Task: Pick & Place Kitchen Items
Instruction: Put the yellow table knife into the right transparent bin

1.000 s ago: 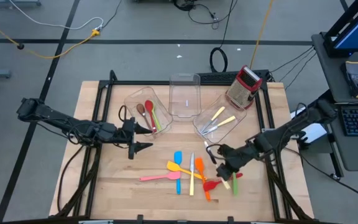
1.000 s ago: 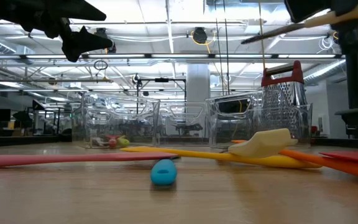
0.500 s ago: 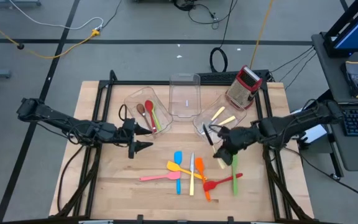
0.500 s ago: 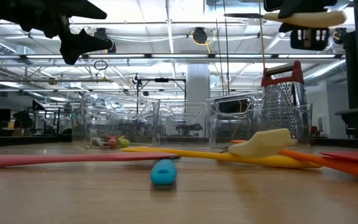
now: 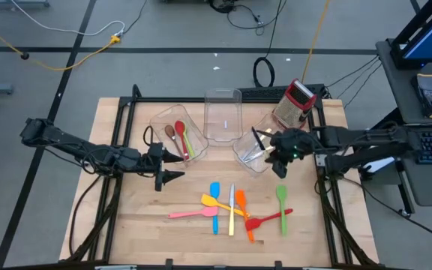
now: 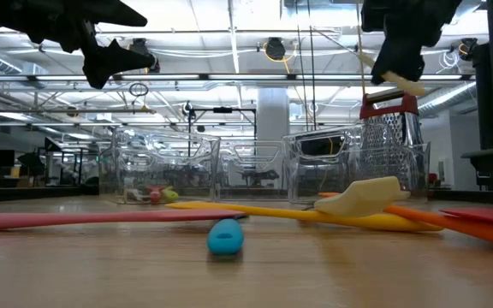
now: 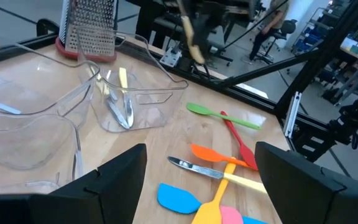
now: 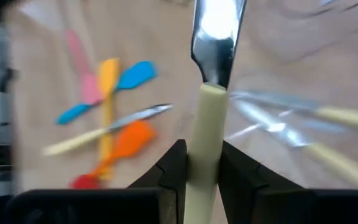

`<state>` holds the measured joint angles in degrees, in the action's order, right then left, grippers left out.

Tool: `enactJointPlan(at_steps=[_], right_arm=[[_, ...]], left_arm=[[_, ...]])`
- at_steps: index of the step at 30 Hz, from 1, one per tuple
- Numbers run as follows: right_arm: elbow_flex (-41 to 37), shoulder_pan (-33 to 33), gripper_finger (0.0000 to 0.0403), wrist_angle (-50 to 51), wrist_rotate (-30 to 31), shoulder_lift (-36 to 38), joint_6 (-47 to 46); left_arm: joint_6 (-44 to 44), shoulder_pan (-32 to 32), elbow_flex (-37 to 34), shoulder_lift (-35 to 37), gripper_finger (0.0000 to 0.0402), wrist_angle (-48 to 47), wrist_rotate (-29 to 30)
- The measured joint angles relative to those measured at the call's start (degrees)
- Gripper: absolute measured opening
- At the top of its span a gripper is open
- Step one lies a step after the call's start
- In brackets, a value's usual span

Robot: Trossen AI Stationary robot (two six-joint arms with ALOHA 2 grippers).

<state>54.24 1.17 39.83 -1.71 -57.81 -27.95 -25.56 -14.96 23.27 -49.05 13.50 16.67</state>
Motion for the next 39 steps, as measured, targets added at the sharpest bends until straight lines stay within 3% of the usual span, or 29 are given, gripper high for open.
enactJointPlan(at_steps=[11, 15, 22, 39], right_arm=[[0.00, 6.23, 0.0057, 0.35, 17.58, -0.04, 29.21], [0.00, 7.79, 0.0057, 0.38, 21.34, -0.06, 39.74], [0.00, 9.05, 0.0056, 0.38, 22.66, -0.58, 53.48], [0.00, 9.42, 0.0057, 3.74, 22.46, -11.54, 63.58]], left_arm=[[-0.15, -0.02, 0.00, -0.01, 0.0306, 0.00, 0.00], [-0.26, 0.00, 0.00, -0.01, 0.0306, 0.02, 0.00], [-0.24, -0.02, 0.00, -0.01, 0.0306, 0.02, 0.02], [1.02, -0.02, 0.00, -0.01, 0.0306, 0.04, 0.02]])
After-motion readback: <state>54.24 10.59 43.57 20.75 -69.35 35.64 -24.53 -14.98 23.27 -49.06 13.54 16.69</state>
